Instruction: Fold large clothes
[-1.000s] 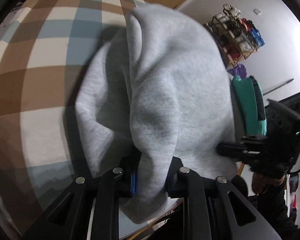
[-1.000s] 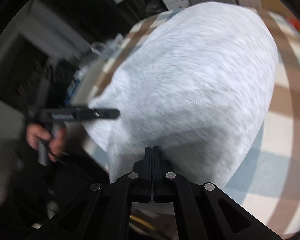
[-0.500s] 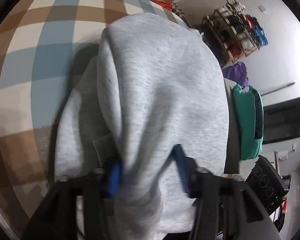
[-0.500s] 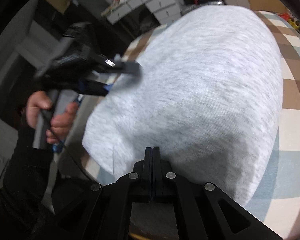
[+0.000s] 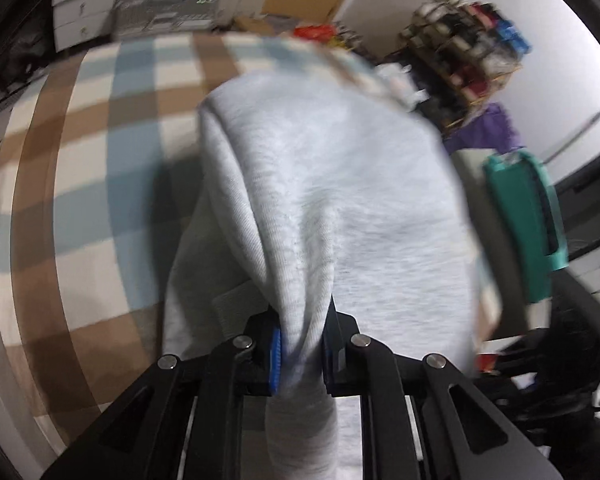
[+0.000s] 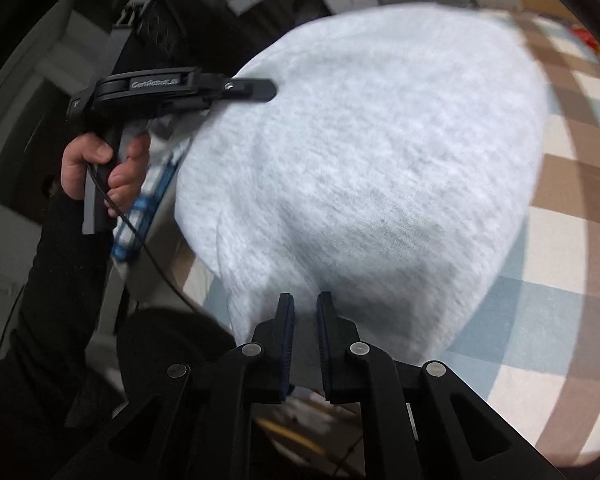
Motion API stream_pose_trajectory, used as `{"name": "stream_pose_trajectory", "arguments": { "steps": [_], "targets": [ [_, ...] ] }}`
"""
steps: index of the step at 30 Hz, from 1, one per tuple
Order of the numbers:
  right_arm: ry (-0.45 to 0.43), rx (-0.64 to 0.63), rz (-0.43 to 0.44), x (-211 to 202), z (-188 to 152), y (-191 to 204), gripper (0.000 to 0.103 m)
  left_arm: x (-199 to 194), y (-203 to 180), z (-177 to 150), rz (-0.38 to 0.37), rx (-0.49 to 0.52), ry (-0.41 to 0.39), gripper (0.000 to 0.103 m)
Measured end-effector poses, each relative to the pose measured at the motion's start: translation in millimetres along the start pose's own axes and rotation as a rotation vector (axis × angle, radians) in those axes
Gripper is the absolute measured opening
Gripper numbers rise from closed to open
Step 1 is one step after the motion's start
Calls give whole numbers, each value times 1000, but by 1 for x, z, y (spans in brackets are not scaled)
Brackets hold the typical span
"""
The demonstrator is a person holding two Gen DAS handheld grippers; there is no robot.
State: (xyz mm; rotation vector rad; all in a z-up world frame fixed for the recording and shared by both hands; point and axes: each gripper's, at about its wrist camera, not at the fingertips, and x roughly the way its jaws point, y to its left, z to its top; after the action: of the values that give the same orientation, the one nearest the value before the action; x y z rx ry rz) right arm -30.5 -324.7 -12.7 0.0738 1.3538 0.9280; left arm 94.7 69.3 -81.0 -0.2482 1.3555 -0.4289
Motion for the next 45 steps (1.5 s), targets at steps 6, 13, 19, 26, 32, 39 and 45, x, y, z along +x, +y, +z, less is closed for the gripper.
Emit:
{"name": "stream_pose_trajectory", "arguments": {
  "steps": [6, 13, 19, 26, 32, 39, 45],
  "targets": [
    [48, 19, -4, 27, 17, 1, 0, 1, 18, -8, 28, -68, -41, 23],
    [-37, 67, 13, 16, 10, -1, 0, -67, -10, -35, -4, -17, -185, 42],
    [-46, 89, 11, 13, 10, -4, 0, -4, -29, -74, -12, 30, -94, 48],
    [-164, -65, -152, -49, 52, 26, 39, 11, -16, -83, 10, -1, -155, 48],
    [-166, -261, -514, -40, 146, 49, 55, 10, -17, -90, 27, 12, -299, 48],
    [54, -239, -660, 50, 220, 9, 57, 6, -15, -91, 24, 12, -286, 48],
    [184, -142, -711, 101, 222, -32, 58, 5, -17, -91, 65, 21, -273, 48]
  ]
}}
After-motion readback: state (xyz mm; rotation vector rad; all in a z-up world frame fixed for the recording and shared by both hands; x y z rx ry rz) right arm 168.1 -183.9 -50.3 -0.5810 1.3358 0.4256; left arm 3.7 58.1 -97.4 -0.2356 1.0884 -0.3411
